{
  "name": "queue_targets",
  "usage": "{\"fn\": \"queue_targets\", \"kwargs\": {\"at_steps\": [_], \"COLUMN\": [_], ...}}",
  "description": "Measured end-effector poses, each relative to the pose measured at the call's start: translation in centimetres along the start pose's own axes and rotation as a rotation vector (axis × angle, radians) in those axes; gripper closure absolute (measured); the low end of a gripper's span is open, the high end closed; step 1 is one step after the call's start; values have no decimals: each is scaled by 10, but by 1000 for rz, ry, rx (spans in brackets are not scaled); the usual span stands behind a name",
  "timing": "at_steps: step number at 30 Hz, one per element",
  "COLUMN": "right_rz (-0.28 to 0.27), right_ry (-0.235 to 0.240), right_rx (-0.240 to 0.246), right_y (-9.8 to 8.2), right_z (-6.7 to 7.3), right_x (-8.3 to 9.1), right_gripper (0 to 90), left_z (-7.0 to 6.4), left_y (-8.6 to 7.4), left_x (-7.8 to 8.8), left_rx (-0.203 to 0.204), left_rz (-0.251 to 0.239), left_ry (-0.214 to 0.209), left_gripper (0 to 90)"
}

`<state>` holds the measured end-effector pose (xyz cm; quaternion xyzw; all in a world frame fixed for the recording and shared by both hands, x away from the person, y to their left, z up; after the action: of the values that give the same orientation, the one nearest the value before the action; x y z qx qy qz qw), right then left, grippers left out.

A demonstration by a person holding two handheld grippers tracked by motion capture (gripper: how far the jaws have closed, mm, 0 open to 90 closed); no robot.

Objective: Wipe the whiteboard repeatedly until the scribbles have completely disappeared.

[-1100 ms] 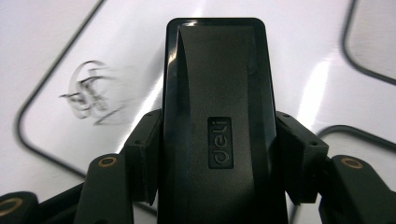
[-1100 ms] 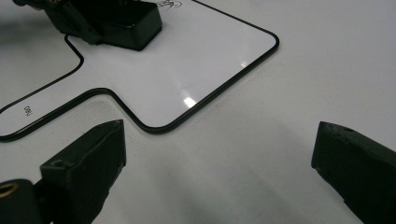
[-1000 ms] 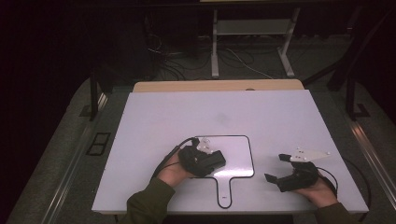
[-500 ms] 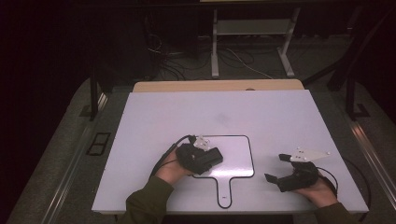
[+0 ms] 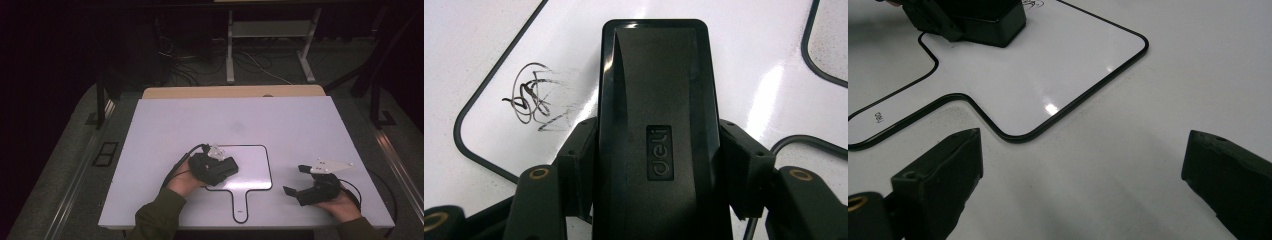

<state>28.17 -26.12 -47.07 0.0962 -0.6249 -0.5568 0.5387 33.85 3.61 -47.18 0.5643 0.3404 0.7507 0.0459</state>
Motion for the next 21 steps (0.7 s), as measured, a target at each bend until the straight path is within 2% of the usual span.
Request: {"fn": "queue_targets", "kwargs": {"at_steps": [5,7,9,14,16,18,21], "right_rz": [0,0,1,0,1,2,3], "right_ry": [-1,-1,-1,-2,-2,-1,-1], "right_rx": [1,1,0,3,3,2,2], "right_y": [0,0,0,0,0,0,0], "right_z": [0,0,0,0,0,0,0], "right_x": [0,0,0,0,0,0,0], "right_gripper": [19,19,19,19,19,19,19], "left_z": [-15,-17,-14,5,7,5,-3], "left_y": [4,6,6,3,-1,-2,-1], "left_x": [0,-1,-2,-1,0,1,2], "left_rx": [-33,-46,-43,-10,13,15,-7], "left_rz": [-5,-4,-5,9,8,4,7], "left_ry": [-31,-30,-21,45,32,17,-12], "left_gripper": [390,390,390,390,390,390,390]}}
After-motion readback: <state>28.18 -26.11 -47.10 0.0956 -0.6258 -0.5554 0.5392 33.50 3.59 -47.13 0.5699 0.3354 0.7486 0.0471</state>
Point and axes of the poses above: each handheld gripper's, and its own axes: x roughly backward along the jaws, y roughly out of its top, z roughly to its left, the point moved 5 cm from there along -x, roughly forward along the jaws, and after that the axes turned 8 degrees about y, right-handed, at the moved point
